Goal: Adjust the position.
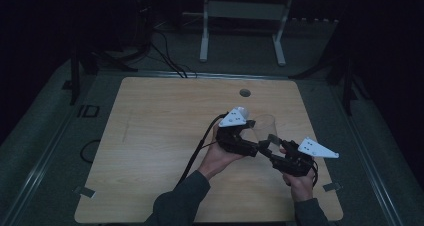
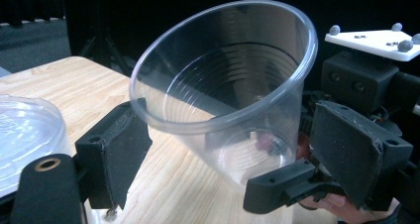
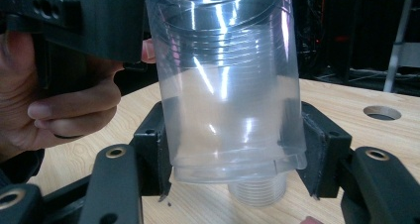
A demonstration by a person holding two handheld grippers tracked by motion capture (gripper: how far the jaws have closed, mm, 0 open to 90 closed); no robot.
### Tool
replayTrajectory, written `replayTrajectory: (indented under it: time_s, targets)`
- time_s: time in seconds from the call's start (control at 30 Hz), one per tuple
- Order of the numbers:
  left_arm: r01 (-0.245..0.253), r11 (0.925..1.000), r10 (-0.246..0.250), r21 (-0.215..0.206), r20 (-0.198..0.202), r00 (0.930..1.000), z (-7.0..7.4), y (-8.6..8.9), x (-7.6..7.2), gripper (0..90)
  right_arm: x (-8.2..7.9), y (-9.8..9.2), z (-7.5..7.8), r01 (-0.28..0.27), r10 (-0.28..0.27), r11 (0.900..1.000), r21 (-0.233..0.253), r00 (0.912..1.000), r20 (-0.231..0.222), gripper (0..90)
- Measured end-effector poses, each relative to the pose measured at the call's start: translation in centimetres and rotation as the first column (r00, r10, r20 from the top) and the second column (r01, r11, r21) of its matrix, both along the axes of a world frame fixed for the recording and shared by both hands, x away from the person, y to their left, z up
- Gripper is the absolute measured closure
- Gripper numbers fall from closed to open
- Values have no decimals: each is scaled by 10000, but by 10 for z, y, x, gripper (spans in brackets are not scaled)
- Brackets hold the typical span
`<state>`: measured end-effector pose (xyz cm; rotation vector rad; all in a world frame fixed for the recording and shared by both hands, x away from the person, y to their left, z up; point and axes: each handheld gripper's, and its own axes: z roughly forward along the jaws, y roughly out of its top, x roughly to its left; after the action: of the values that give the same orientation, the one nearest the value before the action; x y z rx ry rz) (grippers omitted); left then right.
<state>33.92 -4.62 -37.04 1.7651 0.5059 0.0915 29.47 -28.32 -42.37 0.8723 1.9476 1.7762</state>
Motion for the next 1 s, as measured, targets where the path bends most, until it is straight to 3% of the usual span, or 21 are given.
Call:
replayTrajectory:
  time_s: [0.3, 1.0]
  targets:
    - [-123, 9989, 107, -462, -363, 9993, -2, -5, 3, 161, 0, 1, -1, -22, 22, 9999, -108, 10000, 1, 409]
    - [-237, 9971, 197, -721, -567, 9982, -5, -6, 3, 287, 2, 4, 0, -255, 243, 9981, -565, 9994, -227, 384]
